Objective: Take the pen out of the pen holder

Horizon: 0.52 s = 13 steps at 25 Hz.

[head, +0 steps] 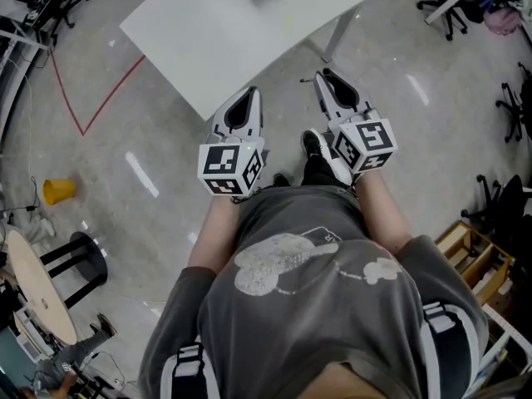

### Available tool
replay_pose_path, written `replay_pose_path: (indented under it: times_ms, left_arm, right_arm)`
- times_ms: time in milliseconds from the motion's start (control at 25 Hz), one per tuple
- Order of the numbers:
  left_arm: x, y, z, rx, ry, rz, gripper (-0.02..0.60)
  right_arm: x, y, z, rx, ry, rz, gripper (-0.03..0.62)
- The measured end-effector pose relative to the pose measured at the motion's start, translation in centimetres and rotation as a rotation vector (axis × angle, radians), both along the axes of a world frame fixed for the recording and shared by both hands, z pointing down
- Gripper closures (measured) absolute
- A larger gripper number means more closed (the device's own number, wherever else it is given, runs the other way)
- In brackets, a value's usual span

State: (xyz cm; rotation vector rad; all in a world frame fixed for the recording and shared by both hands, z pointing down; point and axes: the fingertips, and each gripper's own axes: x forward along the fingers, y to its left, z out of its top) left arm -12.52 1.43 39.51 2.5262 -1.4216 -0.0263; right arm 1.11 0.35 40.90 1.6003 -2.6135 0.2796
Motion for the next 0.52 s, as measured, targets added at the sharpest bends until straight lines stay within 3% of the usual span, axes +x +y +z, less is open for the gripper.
replay_pose_path:
  times_ms: [520]
  left_arm:
    - [-1.4,-0.3,0.0,-0.004,0.026,-0.005,0.574]
  right_arm:
    - [-1.4,-0.1,-0.5,0.000,0.033,-0.014,0.522]
